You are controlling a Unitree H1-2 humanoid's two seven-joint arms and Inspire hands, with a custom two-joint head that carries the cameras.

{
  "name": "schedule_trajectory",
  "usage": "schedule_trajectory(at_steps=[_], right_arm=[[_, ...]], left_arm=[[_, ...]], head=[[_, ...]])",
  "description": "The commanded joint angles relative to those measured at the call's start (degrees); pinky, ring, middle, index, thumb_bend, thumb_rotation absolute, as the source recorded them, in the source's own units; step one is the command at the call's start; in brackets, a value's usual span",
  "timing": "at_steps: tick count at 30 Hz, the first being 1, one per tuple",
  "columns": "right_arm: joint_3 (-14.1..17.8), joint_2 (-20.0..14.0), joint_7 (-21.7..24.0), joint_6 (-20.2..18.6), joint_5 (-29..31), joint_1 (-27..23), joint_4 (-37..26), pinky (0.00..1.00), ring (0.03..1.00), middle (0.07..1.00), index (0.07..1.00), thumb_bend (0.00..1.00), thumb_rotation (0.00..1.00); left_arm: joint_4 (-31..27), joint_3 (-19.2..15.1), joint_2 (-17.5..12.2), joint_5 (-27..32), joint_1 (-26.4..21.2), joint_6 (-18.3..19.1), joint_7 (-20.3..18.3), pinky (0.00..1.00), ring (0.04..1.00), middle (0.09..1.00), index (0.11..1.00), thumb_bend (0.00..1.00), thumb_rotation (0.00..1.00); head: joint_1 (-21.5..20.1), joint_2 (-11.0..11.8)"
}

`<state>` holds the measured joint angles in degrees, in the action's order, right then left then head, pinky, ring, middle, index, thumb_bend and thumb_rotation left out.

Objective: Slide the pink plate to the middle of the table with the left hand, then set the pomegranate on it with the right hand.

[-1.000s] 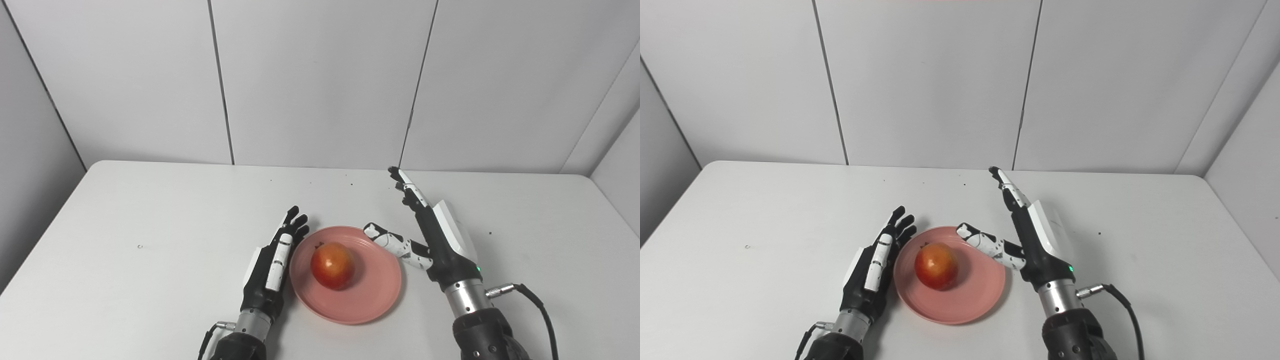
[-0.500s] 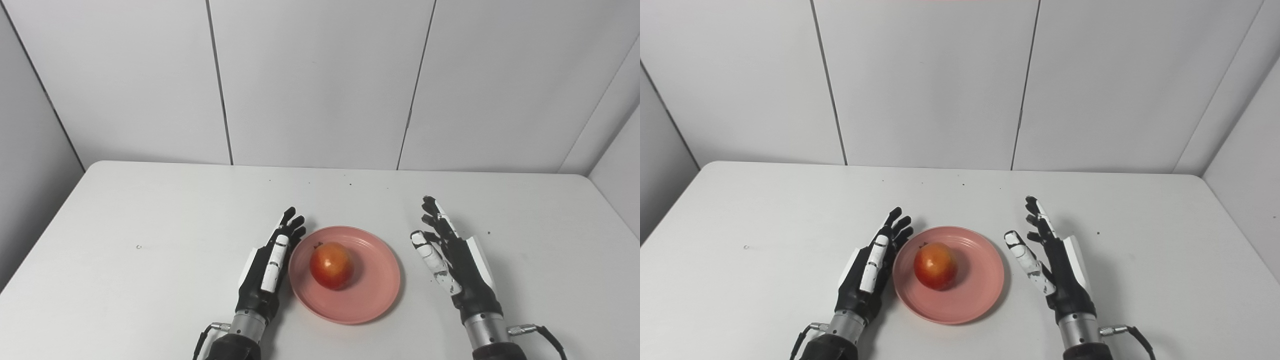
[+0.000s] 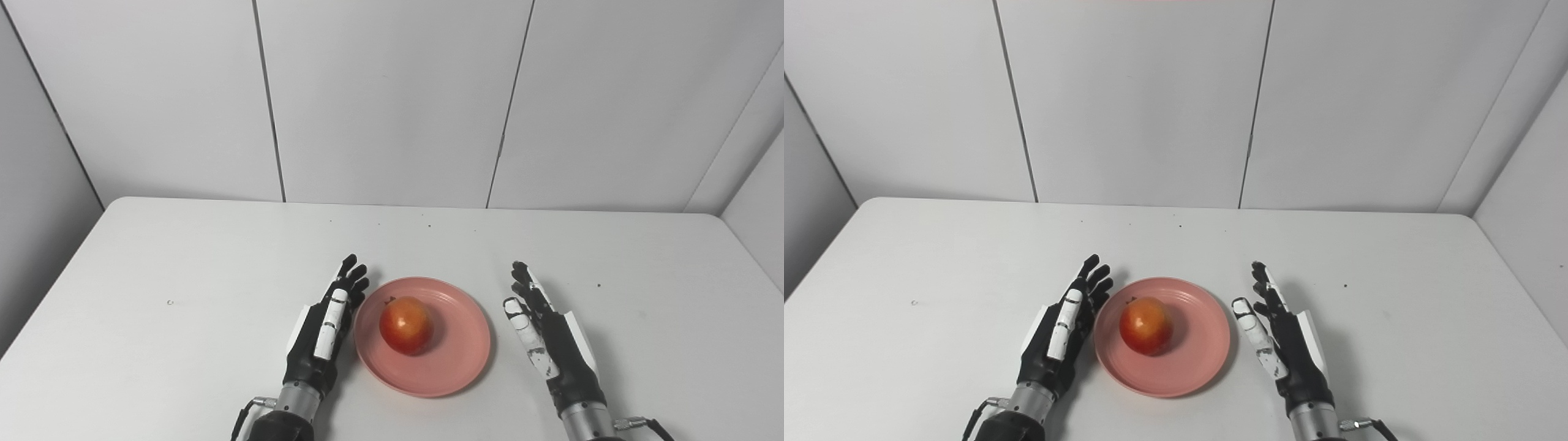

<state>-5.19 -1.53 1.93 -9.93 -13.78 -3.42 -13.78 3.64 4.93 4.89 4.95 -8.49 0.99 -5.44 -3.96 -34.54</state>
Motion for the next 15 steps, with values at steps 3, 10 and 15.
schedule_trajectory(at_steps=[3,10,15], right_arm=[[-0.31,0.67,-0.44,2.15,1.0,-1.1,-0.72,0.92,0.95,0.963,0.957,0.71,1.0],[0.03,1.99,-0.19,1.37,3.92,-1.07,-0.53,0.95,0.962,0.975,0.966,0.7,1.0],[0.75,3.07,0.5,-1.05,7.75,-1.15,-0.54,0.98,0.973,0.988,0.984,0.62,1.0]], left_arm=[[-0.95,0.06,-0.12,0.71,0.33,0.99,-0.65,0.97,0.953,0.964,0.964,0.43,1.0],[-1.97,-0.05,-0.35,1.09,0.67,1.52,-0.78,0.98,0.952,0.964,0.962,0.42,1.0],[-2.36,-0.26,-0.39,1.02,0.71,1.95,-0.48,0.98,0.949,0.962,0.961,0.43,1.0]], head=[[0.21,0.05],[-0.1,-0.64],[-0.15,-0.77]])
